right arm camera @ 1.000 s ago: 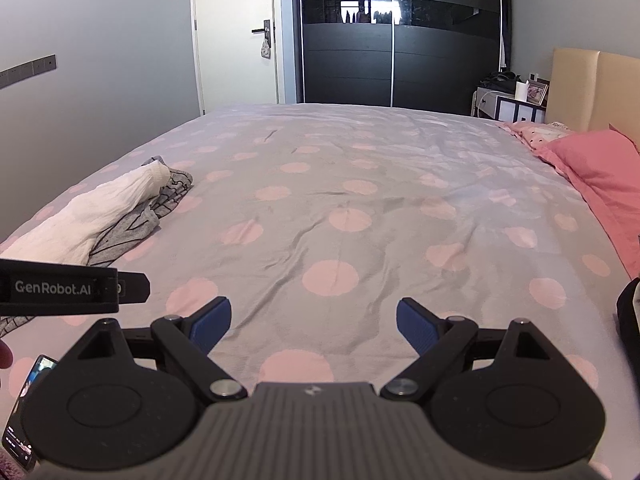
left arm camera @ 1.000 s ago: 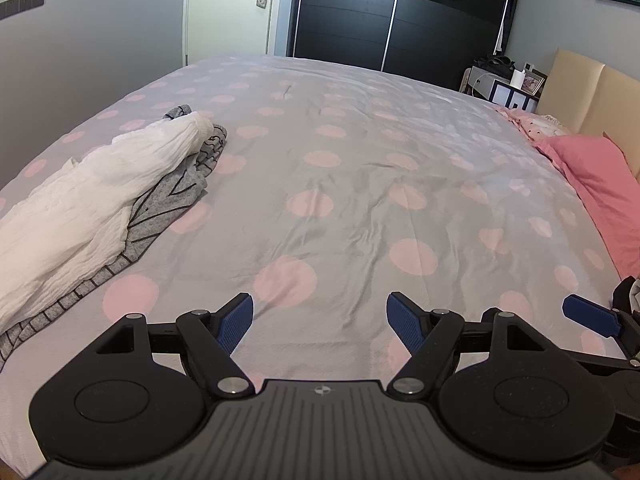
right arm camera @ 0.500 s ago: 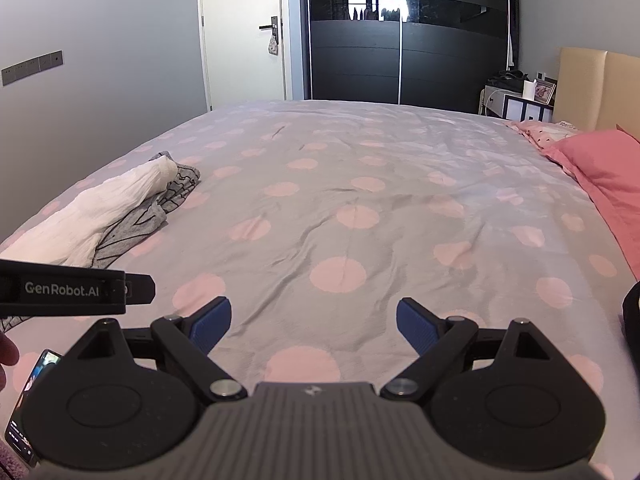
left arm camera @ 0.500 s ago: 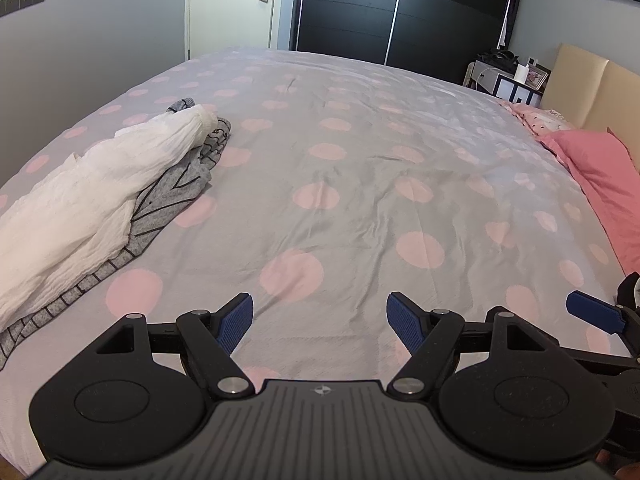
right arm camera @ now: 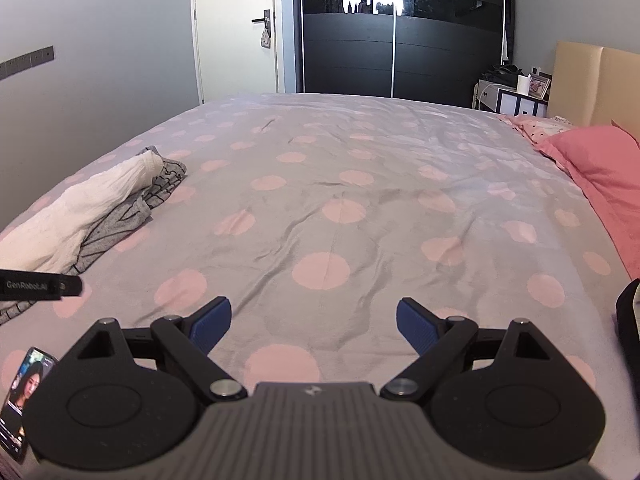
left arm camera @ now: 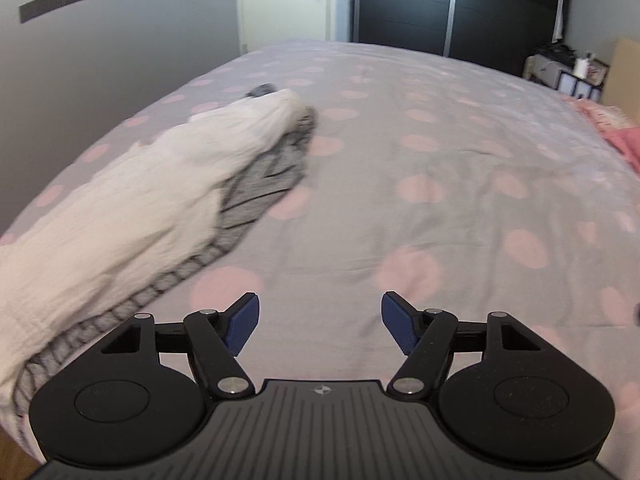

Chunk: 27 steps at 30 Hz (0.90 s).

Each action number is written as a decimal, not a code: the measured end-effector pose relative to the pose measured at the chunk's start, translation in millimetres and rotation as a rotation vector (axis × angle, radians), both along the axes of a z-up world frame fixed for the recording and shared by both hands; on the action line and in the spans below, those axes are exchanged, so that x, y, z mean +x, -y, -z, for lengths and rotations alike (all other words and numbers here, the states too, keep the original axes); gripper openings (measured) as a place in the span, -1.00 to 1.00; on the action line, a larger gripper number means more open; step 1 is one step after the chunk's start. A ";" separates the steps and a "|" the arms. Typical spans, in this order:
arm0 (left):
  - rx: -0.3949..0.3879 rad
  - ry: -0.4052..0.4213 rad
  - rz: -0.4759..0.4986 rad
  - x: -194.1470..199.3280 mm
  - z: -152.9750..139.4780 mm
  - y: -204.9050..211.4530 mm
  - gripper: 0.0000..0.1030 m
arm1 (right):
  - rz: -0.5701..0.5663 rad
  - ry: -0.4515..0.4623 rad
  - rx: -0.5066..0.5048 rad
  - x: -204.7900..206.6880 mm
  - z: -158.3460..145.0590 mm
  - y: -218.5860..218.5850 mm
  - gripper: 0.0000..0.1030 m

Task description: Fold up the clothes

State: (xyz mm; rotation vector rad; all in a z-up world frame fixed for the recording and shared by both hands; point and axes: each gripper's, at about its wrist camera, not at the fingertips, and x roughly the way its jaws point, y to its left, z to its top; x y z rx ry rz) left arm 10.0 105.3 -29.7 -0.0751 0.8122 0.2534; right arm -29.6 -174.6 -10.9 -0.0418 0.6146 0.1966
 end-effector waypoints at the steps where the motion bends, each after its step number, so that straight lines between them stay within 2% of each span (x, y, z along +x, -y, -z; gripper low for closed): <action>1: 0.003 -0.004 -0.019 1.6 -0.4 -10.9 0.25 | -0.006 -0.002 -0.005 0.6 0.7 1.8 0.77; 7: 0.014 0.001 -0.127 22.5 -5.7 -83.7 0.26 | -0.026 -0.042 -0.022 7.7 7.2 10.5 0.77; 10: 0.033 -0.010 -0.141 42.4 -2.4 -122.4 0.37 | -0.039 -0.051 -0.032 12.7 10.5 12.0 0.77; 12: 0.068 -0.006 -0.141 55.8 5.6 -143.8 0.37 | -0.046 -0.057 -0.045 15.4 13.6 12.0 0.77; 15: 0.133 -0.038 -0.154 70.9 22.5 -163.3 0.37 | -0.046 -0.078 -0.059 19.8 21.0 12.3 0.77; 17: 0.131 -0.061 -0.168 75.9 33.4 -171.0 0.37 | -0.042 -0.095 -0.061 23.0 25.6 12.8 0.77; 21: 0.193 -0.095 -0.163 80.4 51.8 -173.1 0.37 | -0.039 -0.112 -0.062 26.1 30.7 14.6 0.77; 23: 0.199 -0.087 -0.165 79.8 52.6 -173.6 0.29 | -0.035 -0.113 -0.057 27.5 30.6 14.8 0.77; 24: 0.194 -0.080 -0.168 79.6 51.7 -173.7 0.02 | -0.033 -0.113 -0.053 28.2 30.3 14.7 0.77; 25: 0.188 -0.069 -0.157 79.1 49.7 -172.2 -0.34 | -0.032 -0.113 -0.050 28.8 30.0 14.6 0.77; 27: 0.189 -0.045 -0.135 78.0 44.7 -168.6 -0.68 | -0.037 -0.112 -0.048 27.8 29.8 14.3 0.77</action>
